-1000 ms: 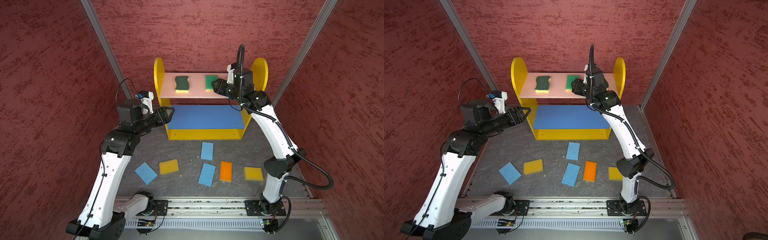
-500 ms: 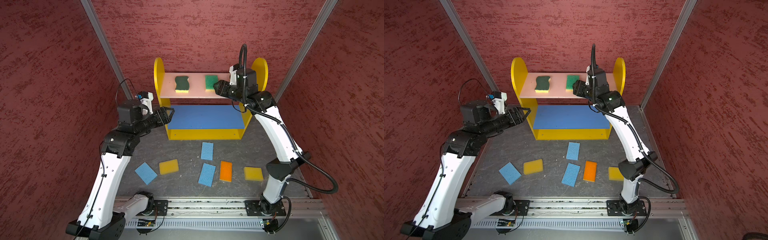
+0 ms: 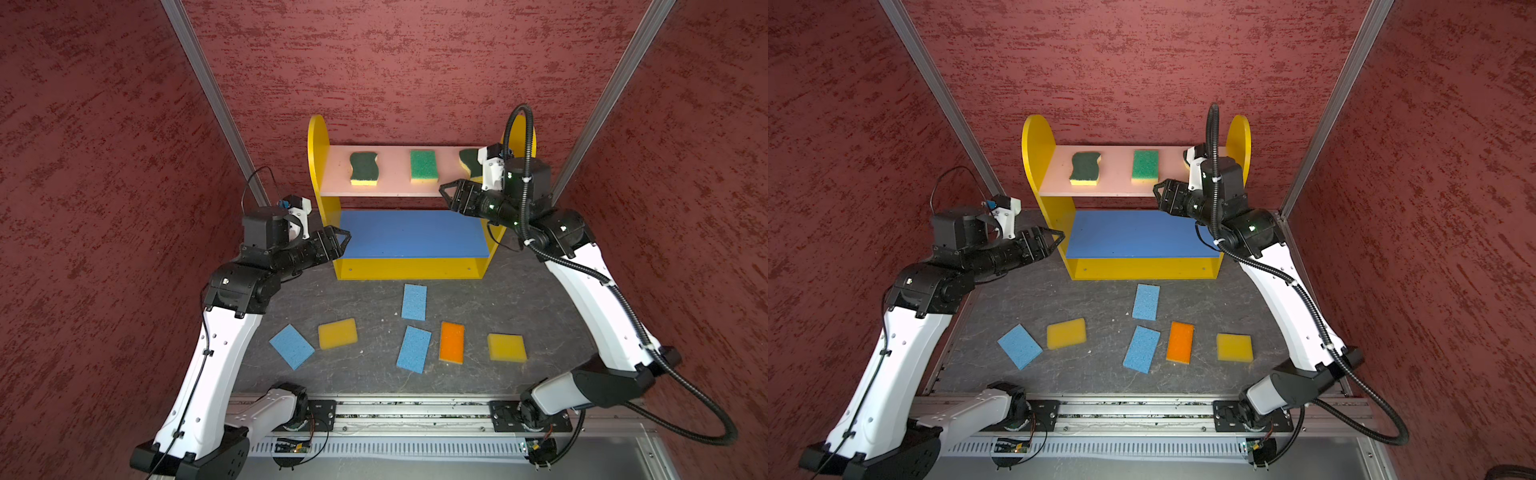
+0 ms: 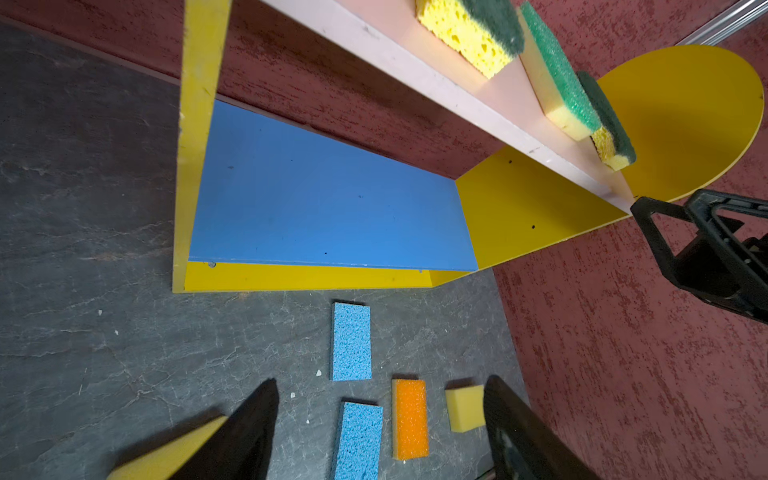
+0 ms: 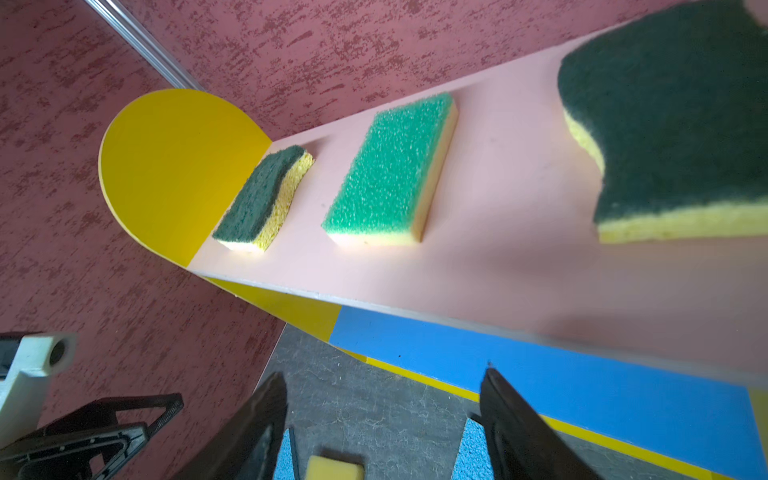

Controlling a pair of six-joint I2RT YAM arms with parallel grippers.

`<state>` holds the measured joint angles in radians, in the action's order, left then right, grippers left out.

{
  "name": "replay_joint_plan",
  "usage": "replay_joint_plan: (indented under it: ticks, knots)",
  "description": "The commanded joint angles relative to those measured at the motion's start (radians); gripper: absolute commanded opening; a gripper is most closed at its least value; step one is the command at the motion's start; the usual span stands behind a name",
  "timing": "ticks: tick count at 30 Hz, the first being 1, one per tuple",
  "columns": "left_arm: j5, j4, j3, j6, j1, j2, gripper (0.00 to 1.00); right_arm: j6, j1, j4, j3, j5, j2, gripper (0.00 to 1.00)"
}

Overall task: Place and organize the cleaning sponges onto the shelf
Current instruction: 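Lower both grippers from the shelf down toward the table sponges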

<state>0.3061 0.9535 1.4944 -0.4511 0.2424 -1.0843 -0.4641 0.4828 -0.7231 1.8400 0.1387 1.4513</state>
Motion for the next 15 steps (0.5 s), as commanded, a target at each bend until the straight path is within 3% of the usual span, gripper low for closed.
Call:
replay_joint_plan:
  ticks: [1,6,9,12,15]
  knots:
    - [-0.006,0.062,-0.037,0.023,0.024,0.012,0.78,-0.010,0.005,0.101,-0.132,0.055,-0.078,0.75]
    - [-0.069,0.102,-0.106,0.020,0.076,0.019,0.78,-0.020,0.005,0.139,-0.342,0.060,-0.188,0.78]
    - [-0.060,0.101,-0.151,0.010,0.091,0.021,0.78,0.000,0.004,0.196,-0.474,0.113,-0.243,0.85]
    - [-0.031,0.074,-0.204,-0.008,0.097,0.030,0.78,-0.019,0.003,0.234,-0.579,0.134,-0.281,0.99]
    - [-0.028,0.044,-0.274,-0.033,0.101,0.047,0.79,-0.066,-0.006,0.288,-0.697,0.143,-0.315,0.99]
